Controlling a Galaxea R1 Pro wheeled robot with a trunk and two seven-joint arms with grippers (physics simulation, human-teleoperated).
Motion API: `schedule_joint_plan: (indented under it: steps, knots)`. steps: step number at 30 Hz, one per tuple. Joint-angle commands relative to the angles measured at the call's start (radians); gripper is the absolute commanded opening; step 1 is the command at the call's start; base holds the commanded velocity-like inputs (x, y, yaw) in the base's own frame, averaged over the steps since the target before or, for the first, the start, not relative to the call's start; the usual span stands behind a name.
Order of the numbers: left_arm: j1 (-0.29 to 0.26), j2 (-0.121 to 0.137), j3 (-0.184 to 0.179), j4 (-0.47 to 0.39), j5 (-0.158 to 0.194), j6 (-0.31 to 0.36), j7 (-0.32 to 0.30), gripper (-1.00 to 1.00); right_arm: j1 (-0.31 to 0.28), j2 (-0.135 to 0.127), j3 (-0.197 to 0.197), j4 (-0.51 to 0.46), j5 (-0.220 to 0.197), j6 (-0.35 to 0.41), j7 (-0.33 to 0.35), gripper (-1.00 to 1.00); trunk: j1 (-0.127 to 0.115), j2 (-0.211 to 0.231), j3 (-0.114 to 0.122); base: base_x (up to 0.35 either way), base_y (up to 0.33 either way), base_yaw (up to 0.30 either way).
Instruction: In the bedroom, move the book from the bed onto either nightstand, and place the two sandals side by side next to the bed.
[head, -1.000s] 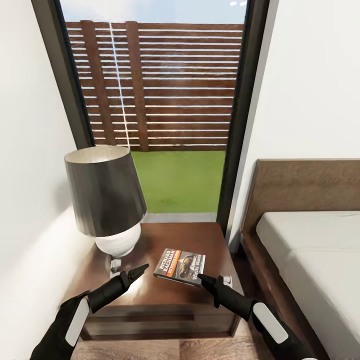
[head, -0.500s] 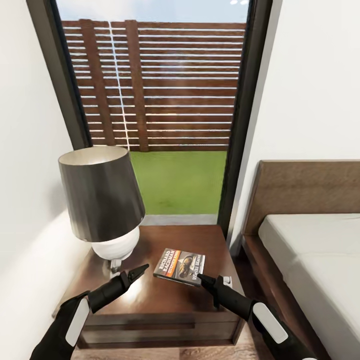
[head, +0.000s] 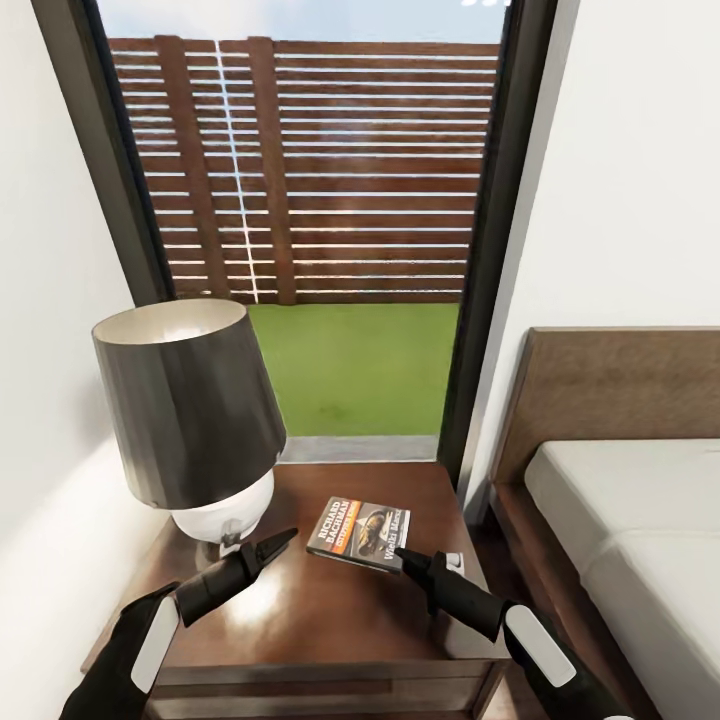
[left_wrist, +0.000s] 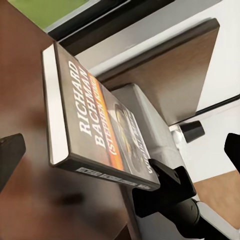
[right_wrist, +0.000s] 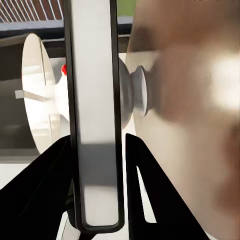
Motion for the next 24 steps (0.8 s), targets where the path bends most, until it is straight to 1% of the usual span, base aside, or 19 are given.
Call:
schedule_joint_plan:
  steps: [1,6,24]
  knots:
    - [0.0,0.0,0.001,0.0,0.004,0.008,-0.001,1.0,-0.001,-0.001,0.003,0.0,-0.004,0.001,0.002,-1.0,0.0,0.0,-0.001,0.008,0.0,0.0]
    - [0.0,0.0,0.001,0.0,0.004,0.008,0.0,1.0,-0.001,-0.001,0.003,0.0,-0.004,0.001,0.002,-1.0,0.0,0.0,-0.001,0.002,0.0,0.0]
    - [0.0,-0.001,-0.002,0.0,0.004,0.008,0.0,1.0,-0.001,-0.002,0.003,0.0,-0.004,0.001,0.002,-1.0,0.008,-0.005,-0.07,0.0,0.0,0.0]
